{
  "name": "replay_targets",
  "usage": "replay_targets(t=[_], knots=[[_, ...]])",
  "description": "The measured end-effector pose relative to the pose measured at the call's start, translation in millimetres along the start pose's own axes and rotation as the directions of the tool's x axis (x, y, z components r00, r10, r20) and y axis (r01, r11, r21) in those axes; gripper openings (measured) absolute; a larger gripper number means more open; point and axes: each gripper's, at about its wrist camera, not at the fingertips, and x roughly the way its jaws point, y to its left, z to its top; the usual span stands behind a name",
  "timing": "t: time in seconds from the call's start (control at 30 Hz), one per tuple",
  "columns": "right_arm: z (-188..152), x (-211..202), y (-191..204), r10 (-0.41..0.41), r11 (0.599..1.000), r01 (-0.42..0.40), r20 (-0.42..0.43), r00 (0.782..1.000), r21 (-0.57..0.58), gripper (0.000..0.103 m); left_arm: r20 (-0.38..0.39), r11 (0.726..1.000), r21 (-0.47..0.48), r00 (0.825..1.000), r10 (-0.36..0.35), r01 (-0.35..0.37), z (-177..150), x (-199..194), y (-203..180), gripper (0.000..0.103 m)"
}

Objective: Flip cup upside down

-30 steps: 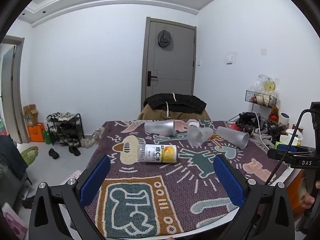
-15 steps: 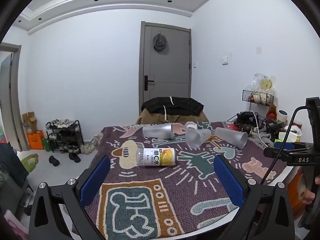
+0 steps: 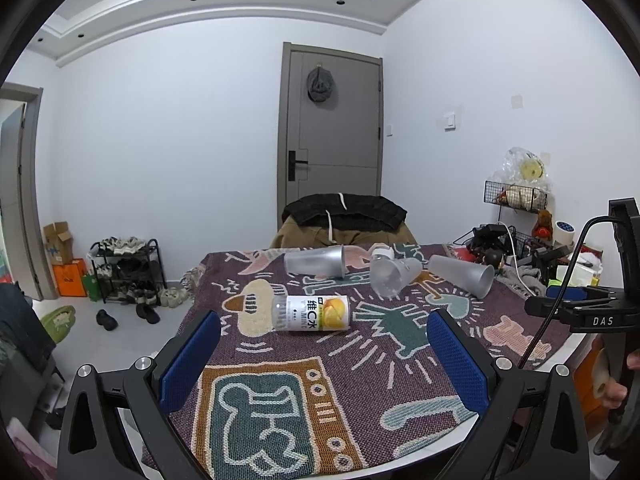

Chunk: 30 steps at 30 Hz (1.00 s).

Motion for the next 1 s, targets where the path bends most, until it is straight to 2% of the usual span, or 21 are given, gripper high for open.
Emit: replay_targets(t=[0.6,0.73,1.0], knots=[[1.0,0.2,-0.5,-0.009,1.0,0.009,0.0,1.0,-0.002,0.087,-0.041,0.999,-0.039,0.999,-0.021,0.02,1.5,2.6,3.9,0.103],[0.1,1.8,0.5,-0.009,1.0,0.009,-0.003,1.0,-0.004,0.087,-0.033,0.995,-0.058,0.996,-0.087,0.085,3.1,-1.8,3.6,0.103],[0.5,3.1,0.8,-0.011,1.0,0.011,-0.006,1.0,-0.005,0.087,-0.028,0.996,-0.05,0.997,-0.07,0.068,3.9,-2.0,2.0,0.103]])
